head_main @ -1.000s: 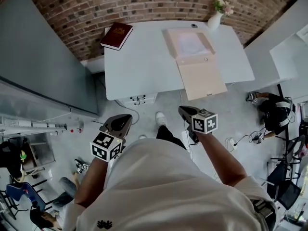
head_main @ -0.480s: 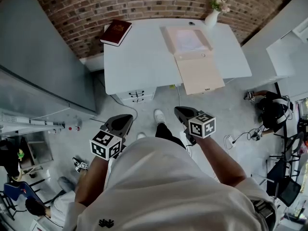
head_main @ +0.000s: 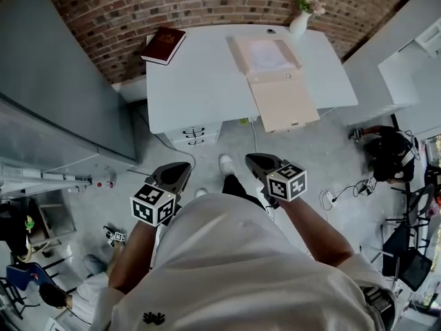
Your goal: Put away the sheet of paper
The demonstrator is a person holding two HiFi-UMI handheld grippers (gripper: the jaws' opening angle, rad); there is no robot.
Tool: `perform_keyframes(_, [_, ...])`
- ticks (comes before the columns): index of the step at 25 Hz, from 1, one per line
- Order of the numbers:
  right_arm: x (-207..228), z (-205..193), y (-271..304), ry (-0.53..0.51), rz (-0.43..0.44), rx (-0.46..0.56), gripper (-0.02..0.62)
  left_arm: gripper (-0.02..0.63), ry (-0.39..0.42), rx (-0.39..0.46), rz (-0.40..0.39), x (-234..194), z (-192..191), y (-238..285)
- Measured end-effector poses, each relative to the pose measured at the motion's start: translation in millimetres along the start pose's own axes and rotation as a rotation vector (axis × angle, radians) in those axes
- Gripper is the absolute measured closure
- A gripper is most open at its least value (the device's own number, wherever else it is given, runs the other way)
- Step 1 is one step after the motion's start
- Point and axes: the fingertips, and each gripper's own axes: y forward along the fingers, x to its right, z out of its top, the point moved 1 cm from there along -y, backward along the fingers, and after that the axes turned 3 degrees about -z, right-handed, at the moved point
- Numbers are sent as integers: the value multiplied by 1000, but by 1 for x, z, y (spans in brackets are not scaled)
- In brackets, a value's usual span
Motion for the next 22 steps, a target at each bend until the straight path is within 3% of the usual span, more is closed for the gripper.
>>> perform_keyframes(22, [-24,-3,8,-34,24,3,568,581,-15,-18,13,-3,-18,-13])
